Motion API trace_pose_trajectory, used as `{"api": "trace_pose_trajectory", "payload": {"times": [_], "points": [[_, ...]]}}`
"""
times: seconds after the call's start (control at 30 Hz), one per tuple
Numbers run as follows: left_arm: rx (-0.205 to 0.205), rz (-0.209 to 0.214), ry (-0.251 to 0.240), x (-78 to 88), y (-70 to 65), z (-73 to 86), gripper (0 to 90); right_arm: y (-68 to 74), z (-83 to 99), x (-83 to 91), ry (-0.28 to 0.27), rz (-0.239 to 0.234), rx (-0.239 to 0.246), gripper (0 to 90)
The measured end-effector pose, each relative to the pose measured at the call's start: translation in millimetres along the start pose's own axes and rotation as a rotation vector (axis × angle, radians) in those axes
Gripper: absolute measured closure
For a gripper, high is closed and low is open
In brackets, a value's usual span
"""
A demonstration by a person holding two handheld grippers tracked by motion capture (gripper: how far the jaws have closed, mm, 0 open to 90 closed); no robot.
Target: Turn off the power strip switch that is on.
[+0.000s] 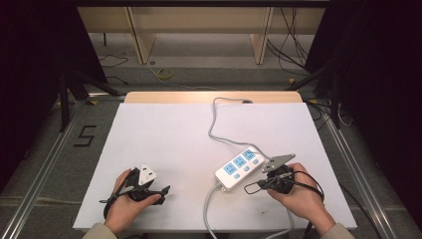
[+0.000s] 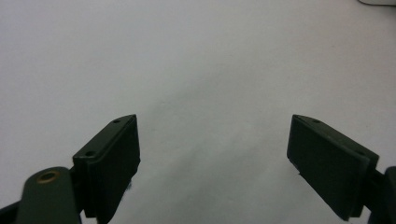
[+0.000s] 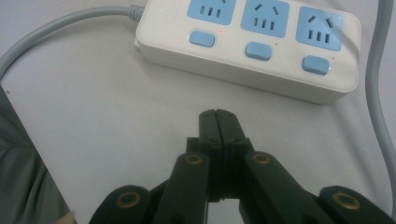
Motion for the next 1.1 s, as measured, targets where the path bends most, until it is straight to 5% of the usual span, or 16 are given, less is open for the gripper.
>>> {"api": "trace_pose_trajectory", "payload": {"times": [1.1], "points": [[-0.003,0.0,0.001,-0.2,-0.2,-0.1,17.2,0.5,-16.0,-3.8,0.013,-0.008,0.014,90.0]]}}
Point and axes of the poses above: each handheld gripper's, and its own axes: x roughly backward along the jaws, z roughly out of its underside, y roughly to its left, the point moved 4 cm from there along -x, roughly forward along the jaws, and after that the axes turned 6 degrees about -y, right-handed, at the moved point
